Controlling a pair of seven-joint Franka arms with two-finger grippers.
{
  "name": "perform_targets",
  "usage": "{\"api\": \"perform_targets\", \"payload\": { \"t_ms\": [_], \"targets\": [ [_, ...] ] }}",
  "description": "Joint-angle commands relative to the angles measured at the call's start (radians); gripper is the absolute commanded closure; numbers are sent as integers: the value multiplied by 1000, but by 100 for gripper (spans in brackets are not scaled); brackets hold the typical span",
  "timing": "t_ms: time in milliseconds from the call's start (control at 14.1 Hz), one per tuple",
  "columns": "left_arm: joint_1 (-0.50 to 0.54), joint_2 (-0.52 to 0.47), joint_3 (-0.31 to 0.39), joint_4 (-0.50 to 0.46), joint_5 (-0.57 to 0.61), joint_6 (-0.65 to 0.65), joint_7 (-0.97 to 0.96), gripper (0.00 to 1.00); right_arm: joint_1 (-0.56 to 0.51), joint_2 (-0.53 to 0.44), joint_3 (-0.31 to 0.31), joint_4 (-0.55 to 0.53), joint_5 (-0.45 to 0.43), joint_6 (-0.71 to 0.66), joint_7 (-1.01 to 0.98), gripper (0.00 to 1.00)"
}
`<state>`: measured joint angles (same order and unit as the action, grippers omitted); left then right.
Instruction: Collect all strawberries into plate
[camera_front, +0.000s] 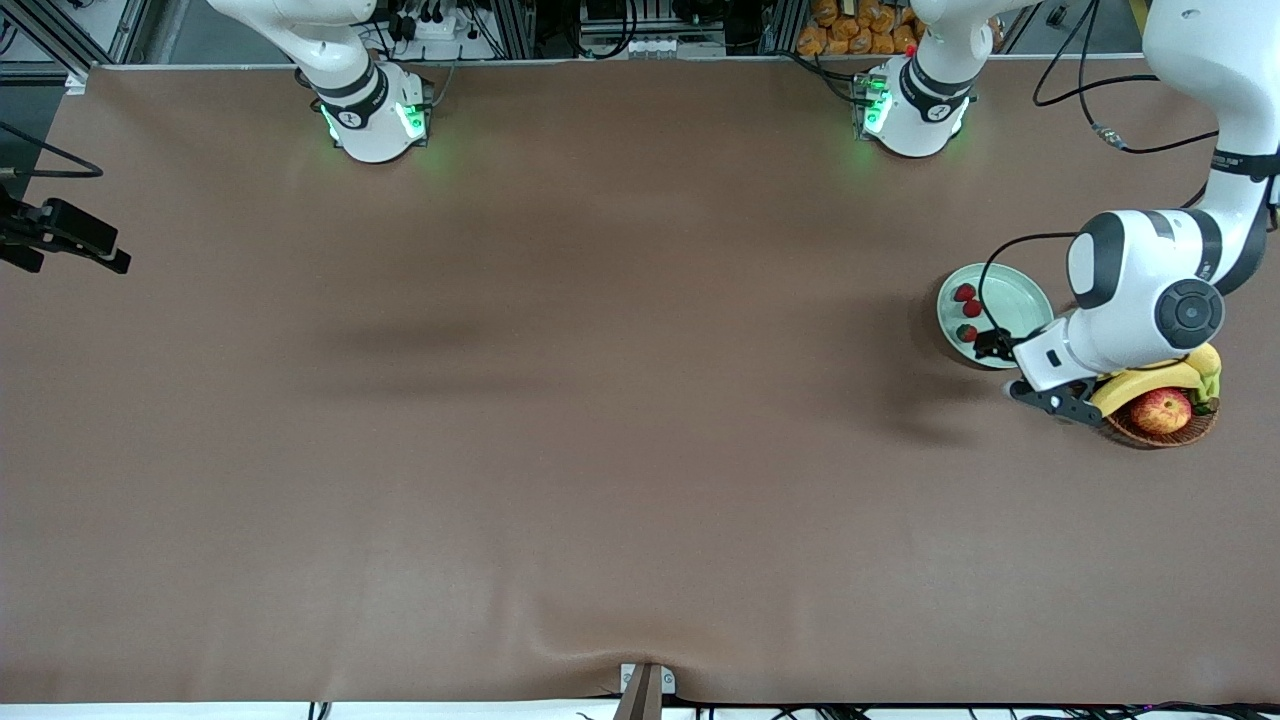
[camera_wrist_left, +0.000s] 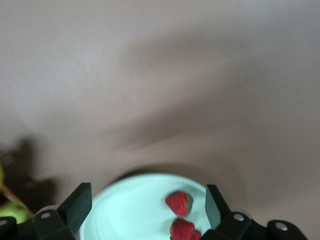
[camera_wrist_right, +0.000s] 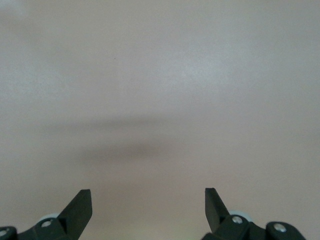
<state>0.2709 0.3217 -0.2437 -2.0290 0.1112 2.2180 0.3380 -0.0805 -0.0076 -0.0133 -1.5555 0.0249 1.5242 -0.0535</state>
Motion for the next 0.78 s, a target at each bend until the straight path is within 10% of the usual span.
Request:
{"api": "perform_targets", "payload": {
  "t_ms": [0,712],
  "targets": [
    [-10,79,1,160,19,-14,-11,0,-2,5,6,11,1,-4,14,0],
    [-64,158,9,340,18,-17,-14,0,-2,5,6,11,1,-1,14,0]
  ]
}}
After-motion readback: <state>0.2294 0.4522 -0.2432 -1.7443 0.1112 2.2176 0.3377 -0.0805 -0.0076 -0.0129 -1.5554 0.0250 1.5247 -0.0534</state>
